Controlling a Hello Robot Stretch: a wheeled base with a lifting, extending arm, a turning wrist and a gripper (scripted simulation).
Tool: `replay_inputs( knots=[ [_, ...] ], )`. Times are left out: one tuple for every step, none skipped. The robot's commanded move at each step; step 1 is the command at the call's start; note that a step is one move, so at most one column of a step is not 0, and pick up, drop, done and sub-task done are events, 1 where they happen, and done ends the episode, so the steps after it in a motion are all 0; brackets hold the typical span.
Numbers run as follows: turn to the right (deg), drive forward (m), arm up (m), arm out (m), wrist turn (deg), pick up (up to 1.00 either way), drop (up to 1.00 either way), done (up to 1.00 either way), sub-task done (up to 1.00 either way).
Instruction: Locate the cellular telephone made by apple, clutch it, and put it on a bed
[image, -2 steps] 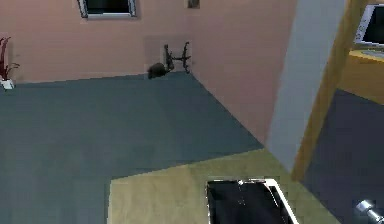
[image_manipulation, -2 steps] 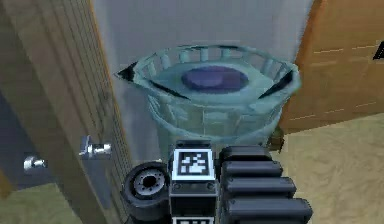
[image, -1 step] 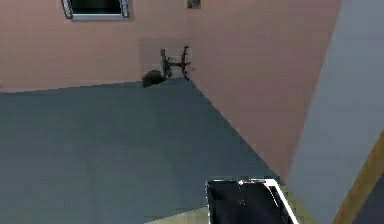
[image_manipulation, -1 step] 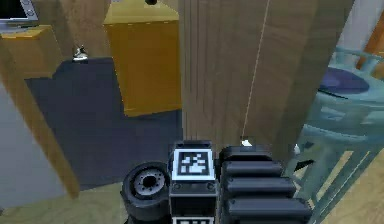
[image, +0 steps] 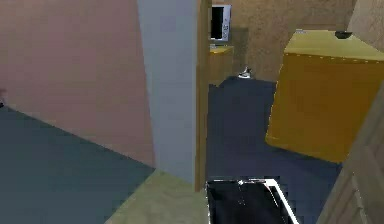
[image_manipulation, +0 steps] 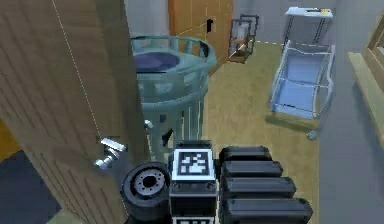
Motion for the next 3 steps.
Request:
replay_inputs(
  knots=[
    [21.0, 0.0, 0.0, 0.0, 0.0, 0.0, 0.0, 0.0, 0.0],
    [0.0, 1.0, 0.0, 0.0, 0.0, 0.0, 0.0, 0.0, 0.0],
    [0.0, 0.5, 0.0, 0.0, 0.0, 0.0, 0.0, 0.0, 0.0]
  ],
)
